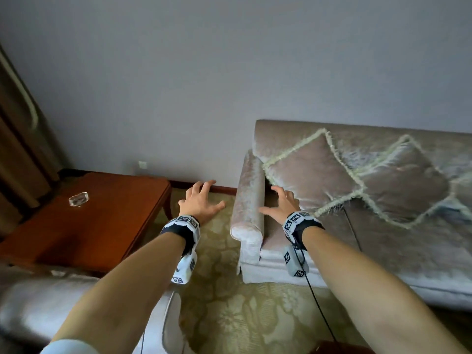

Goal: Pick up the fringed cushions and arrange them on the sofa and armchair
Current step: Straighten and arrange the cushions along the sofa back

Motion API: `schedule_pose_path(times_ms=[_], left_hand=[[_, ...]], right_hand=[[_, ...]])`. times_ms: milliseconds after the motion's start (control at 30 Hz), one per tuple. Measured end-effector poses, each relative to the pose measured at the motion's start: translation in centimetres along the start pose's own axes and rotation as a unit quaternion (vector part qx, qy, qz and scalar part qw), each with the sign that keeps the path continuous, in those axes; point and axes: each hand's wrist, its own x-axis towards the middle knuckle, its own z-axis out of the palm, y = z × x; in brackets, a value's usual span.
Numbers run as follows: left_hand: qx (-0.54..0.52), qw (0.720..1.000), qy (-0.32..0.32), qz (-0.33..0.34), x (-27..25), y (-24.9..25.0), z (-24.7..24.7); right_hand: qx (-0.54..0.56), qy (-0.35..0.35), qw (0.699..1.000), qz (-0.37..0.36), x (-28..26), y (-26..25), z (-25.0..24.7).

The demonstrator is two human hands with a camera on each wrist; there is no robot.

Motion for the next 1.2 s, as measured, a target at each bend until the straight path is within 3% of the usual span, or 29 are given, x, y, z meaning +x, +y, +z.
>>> schedule_pose_path(times_ms=[433, 667, 867, 1200], left_hand=[[-0.031, 0.995, -0.046, 0.08, 20.4, 6.6, 7.3], [-0.034, 0.988, -0.089, 0.117, 28.1, 12.4, 12.0], [-0.041, 0.987, -0.104, 0.115, 34.9, 18.5, 18.0], [-0.06, 0.992, -0.1, 0.055, 44.1, 28.8, 25.2]], right_hand=[[-0.026, 0.067, 0.994, 0.087, 16.6, 4.3, -5.2], [-0.02, 0.075, 0.988, 0.133, 23.5, 8.8, -8.9], [-0.009, 0.067, 0.987, 0.147, 31.4, 15.2, -13.1], [-0.034, 0.032, 0.99, 0.132, 44.1, 23.1, -23.8]])
